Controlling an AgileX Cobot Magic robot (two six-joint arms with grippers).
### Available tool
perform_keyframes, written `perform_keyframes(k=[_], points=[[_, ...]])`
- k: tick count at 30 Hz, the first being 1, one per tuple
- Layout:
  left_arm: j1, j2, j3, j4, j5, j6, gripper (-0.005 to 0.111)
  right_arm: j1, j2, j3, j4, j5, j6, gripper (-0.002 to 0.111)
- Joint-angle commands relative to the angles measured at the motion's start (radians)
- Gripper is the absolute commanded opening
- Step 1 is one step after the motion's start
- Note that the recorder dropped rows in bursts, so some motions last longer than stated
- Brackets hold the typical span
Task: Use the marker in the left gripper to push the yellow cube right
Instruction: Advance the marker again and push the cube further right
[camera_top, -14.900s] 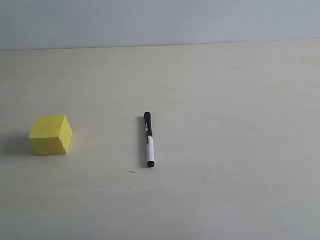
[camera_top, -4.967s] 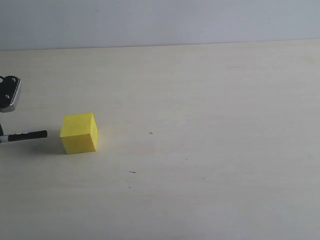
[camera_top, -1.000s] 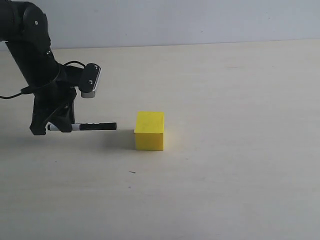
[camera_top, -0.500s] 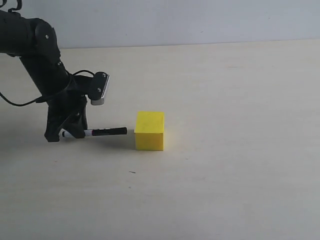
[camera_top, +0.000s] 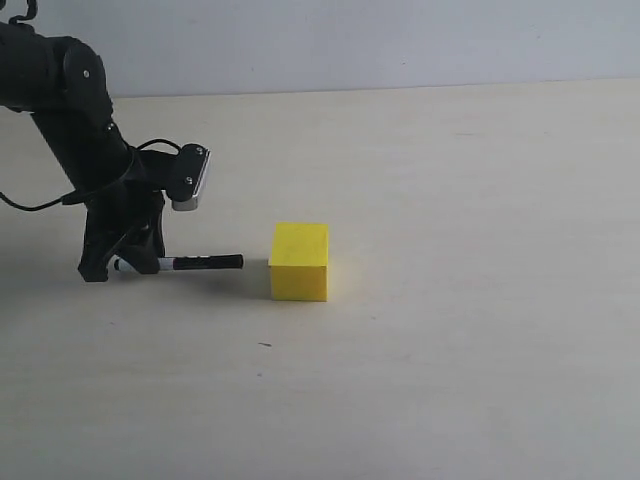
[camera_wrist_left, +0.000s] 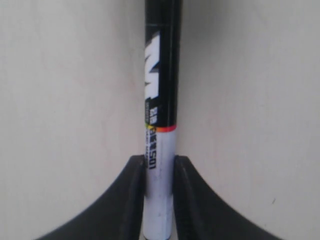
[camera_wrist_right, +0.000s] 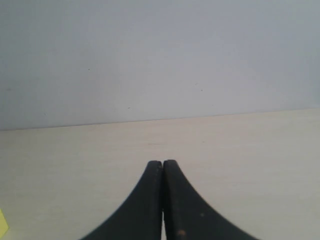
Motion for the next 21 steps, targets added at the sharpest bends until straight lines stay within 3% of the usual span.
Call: perform_keyframes(k=[1,14,21], points=[[-0.017,-0.004,-0.002,-0.004,0.018,-0.017,0.000,-0.005,-0.006,0.005,-0.004,-0.008,-0.005,0.000],[-0.020,-0.004,-0.002,-0.058,-0.007,-0.003,0.000,-0.005,-0.006,0.005,-0.004,-0.008,-0.005,0.000],[-0.132,-0.004,-0.007,-0.059,-0.051,-0.040,0.000,-0.005,-0.006,0.005,-0.004,-0.008,-0.007,0.000]])
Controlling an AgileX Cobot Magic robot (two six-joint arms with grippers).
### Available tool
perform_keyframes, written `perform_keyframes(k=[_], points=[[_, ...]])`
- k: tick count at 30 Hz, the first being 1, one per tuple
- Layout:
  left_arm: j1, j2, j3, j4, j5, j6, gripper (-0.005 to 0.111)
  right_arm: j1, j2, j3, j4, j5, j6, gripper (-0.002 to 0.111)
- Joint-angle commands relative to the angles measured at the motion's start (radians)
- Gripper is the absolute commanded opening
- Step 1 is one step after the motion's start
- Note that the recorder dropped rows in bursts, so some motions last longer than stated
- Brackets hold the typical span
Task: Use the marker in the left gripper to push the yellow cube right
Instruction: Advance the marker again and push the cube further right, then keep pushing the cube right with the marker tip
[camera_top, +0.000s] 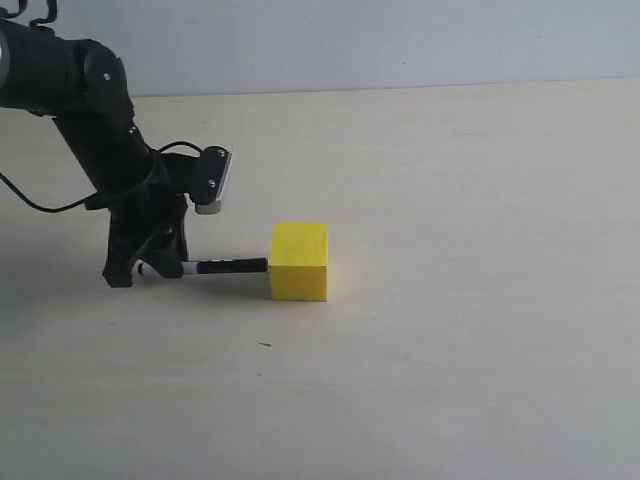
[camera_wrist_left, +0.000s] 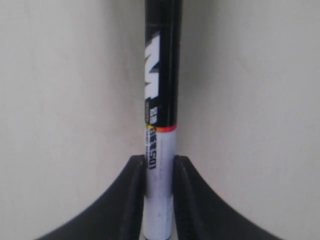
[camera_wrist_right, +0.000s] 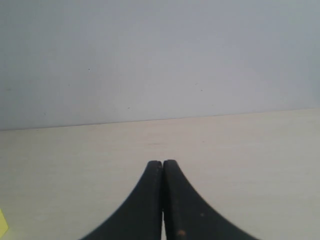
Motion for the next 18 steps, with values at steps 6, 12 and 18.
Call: perform_keyframes(k=[6,12,18], points=[[-0.132,-0.004,-0.030,-0.017,-0.074,-0.084,0.000,-0.005,-0.006,0.005,-0.004,-0.008,-0.005,0.000],[-0.085,-0.007,-0.030,0.019,0.029,-0.248,0.000,-0.005,-0.006,0.005,-0.004,-0.008,-0.006,0.000],[-0.111,-0.007,-0.030,0.017,0.042,-0.369,0.000,-0.005,-0.006,0.005,-0.004,-0.008,-0.006,0.000]])
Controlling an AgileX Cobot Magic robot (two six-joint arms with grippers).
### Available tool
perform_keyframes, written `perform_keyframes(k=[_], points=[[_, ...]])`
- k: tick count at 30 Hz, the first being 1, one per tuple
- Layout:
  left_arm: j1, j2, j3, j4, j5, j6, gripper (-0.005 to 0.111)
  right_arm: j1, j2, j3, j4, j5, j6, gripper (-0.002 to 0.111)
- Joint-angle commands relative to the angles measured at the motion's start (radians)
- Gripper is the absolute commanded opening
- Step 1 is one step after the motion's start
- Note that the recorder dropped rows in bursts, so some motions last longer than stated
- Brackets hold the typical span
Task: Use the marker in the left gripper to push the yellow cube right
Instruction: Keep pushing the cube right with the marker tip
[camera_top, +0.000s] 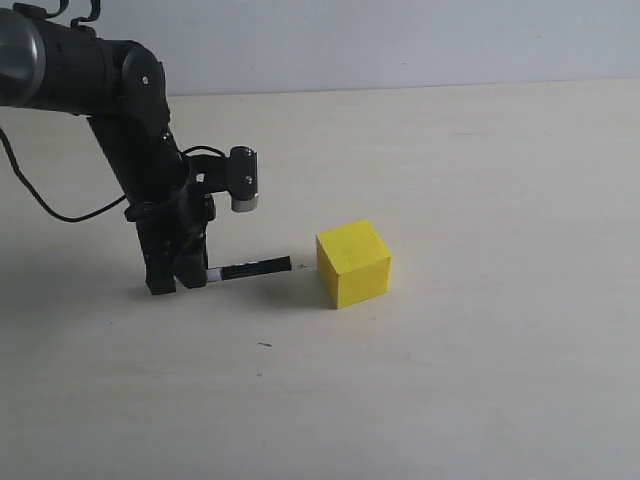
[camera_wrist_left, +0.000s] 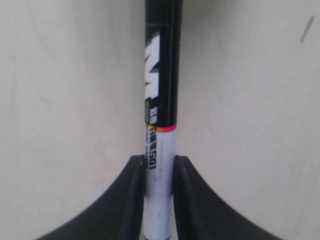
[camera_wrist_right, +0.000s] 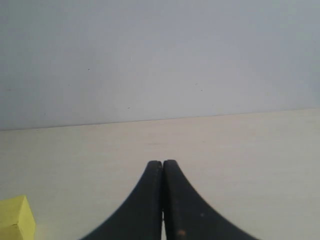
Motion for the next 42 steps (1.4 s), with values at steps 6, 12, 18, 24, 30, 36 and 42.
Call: perform_keyframes(k=[6,12,18,24,30,36,42], points=[[-0.052,-0.007,-0.006,-0.003,-0.046,-0.167,0.000,-0.005,-0.006,0.005,-0.004,-0.008,-0.006,0.000],[-0.052,-0.007,-0.006,0.024,-0.038,-0.246,0.000,-0.005,-0.006,0.005,-0.004,-0.008,-0.006,0.000],[-0.052,-0.007,-0.006,0.031,0.024,-0.246,0.000,-0.005,-0.006,0.005,-0.004,-0.008,-0.006,0.000],[-0.092,-0.007,-0.006,0.031,-0.037,-0.246,0.000,-0.005,-0.006,0.005,-0.004,-0.008,-0.006,0.000],[-0.156,-0.007,-0.029,0.031,-0.144,-0.246,0.000,-0.005,-0.006,0.005,-0.004,-0.008,-0.006,0.000],[-0.142,-0.008,-0.085,0.136,-0.013,-0.246,0.000,-0.005,-0.006,0.005,-0.004,-0.008,-0.006,0.000],[-0.142,-0.008,-0.120,0.278,0.057,-0.161,0.000,-0.005,-0.006,0.005,-0.004,-0.008,-0.006,0.000]])
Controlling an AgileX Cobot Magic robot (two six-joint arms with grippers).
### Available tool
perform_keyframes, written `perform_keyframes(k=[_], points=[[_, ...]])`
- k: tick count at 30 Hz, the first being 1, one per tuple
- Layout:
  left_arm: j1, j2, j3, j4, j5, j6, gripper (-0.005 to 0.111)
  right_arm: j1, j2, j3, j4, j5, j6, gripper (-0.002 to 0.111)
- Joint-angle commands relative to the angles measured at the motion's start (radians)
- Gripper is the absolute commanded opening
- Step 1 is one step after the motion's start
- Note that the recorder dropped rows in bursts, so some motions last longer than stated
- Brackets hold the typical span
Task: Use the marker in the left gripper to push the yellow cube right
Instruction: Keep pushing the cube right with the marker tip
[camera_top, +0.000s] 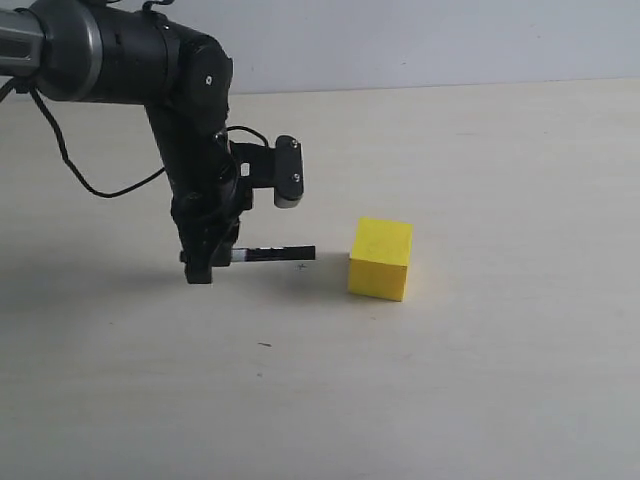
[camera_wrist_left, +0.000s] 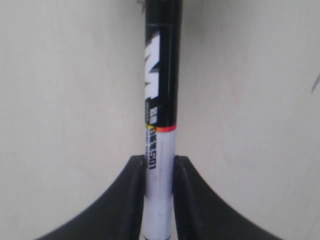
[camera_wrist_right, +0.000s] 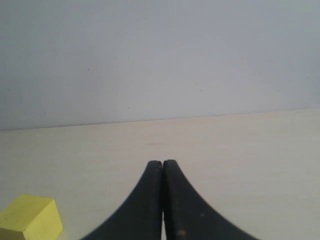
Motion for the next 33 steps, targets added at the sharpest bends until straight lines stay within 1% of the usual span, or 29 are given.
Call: perform_keyframes(k=[1,3,6,9,11,13,14,19,24,30,33], points=[[0.003,-0.008,-0.032,0.058,0.034,0.107,0.000,-0.005,-0.006,0.005,-0.004,-0.008,-0.006,0.000],[0.003,-0.006,-0.044,0.058,0.015,0.141,0.000,-0.005,-0.006,0.005,-0.004,-0.008,-0.006,0.000],[0.003,-0.006,-0.052,0.054,-0.018,0.147,0.000,-0.005,-0.006,0.005,-0.004,-0.008,-0.006,0.000],[-0.011,0.012,-0.075,-0.024,-0.026,0.149,0.000,-0.005,-0.006,0.005,-0.004,-0.008,-0.006,0.000],[-0.037,0.041,-0.096,-0.080,-0.006,0.150,0.000,-0.005,-0.006,0.005,-0.004,-0.008,-0.006,0.000],[-0.071,0.063,-0.110,-0.087,0.025,0.150,0.000,-0.005,-0.006,0.005,-0.004,-0.008,-0.006,0.000],[-0.075,0.065,-0.110,-0.087,0.027,0.150,0.000,-0.005,-0.006,0.005,-0.004,-0.008,-0.006,0.000],[-0.042,0.051,-0.110,-0.085,0.079,0.099,0.000,-0.005,-0.006,0.005,-0.004,-0.008,-0.005,0.000],[-0.039,0.051,-0.110,-0.075,0.124,0.065,0.000,-0.005,-0.006,0.005,-0.004,-0.008,-0.006,0.000],[-0.049,0.053,-0.110,-0.089,0.098,0.065,0.000,-0.005,-0.006,0.005,-0.004,-0.008,-0.006,0.000],[-0.072,0.053,-0.110,-0.092,0.047,0.065,0.000,-0.005,-0.006,0.005,-0.004,-0.008,-0.005,0.000]])
